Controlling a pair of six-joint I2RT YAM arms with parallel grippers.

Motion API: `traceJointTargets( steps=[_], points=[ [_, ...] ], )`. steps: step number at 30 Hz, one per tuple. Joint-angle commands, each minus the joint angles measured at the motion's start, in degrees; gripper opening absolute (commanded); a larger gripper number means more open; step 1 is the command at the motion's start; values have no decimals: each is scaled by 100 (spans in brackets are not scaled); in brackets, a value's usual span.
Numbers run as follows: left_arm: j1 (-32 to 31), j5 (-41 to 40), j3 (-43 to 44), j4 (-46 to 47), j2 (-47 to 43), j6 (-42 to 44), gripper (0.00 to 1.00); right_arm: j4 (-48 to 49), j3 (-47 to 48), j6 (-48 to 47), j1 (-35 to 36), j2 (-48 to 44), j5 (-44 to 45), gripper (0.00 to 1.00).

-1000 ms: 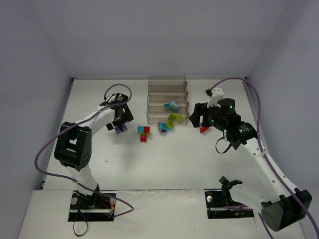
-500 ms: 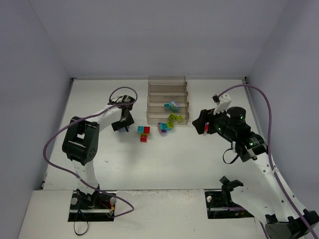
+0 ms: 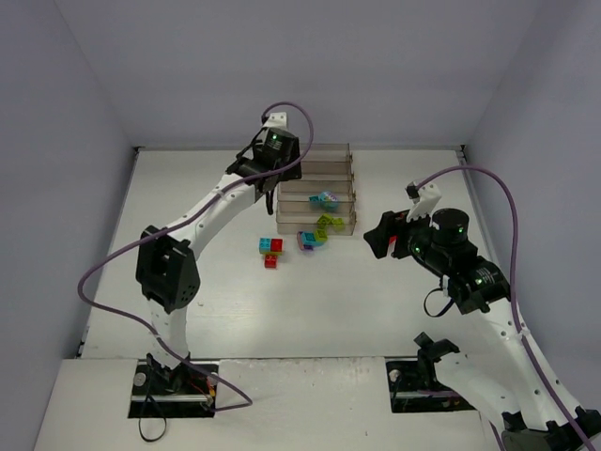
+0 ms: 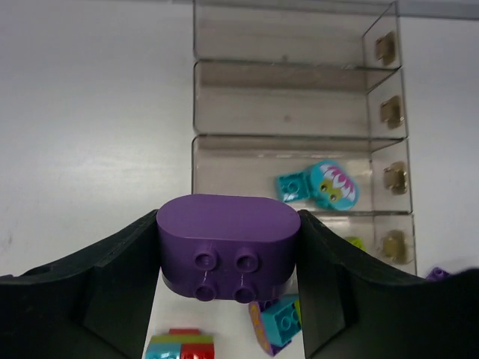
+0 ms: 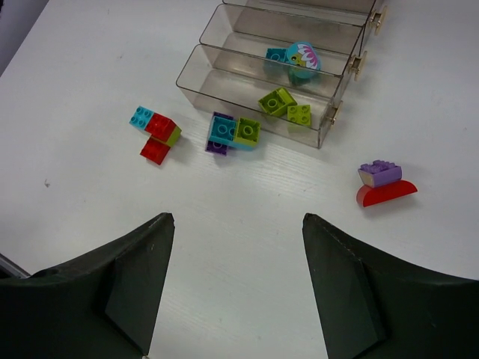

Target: Sort the legos into containers by color

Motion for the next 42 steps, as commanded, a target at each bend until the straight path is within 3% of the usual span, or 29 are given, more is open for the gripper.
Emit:
traceJointTargets(
  steps=[1, 6, 12, 28, 32, 39, 42],
  points=[
    [61, 78, 638, 434, 464, 681, 25, 173, 29, 86, 36, -3, -84, 66],
    [52, 123, 1648, 601, 1298, 892, 26, 173, -24, 103, 36, 119, -75, 66],
    [52, 53, 2238, 1146, 1950, 1139, 26, 173, -147, 77, 36, 173, -189, 66],
    [140, -10, 2748, 1402, 2794, 1025, 35, 164, -209, 112, 36, 287, -312, 68],
    [131, 26, 2907, 1322, 3023, 972, 45, 164, -217, 103, 36, 313, -321, 68],
    [184, 0, 3021, 1366, 3032, 884, 74, 164, -253, 121, 36, 401, -365, 71],
    [166, -9, 3021, 1296, 2787, 884, 81, 173, -279, 130, 36, 366, -356, 73]
  ],
)
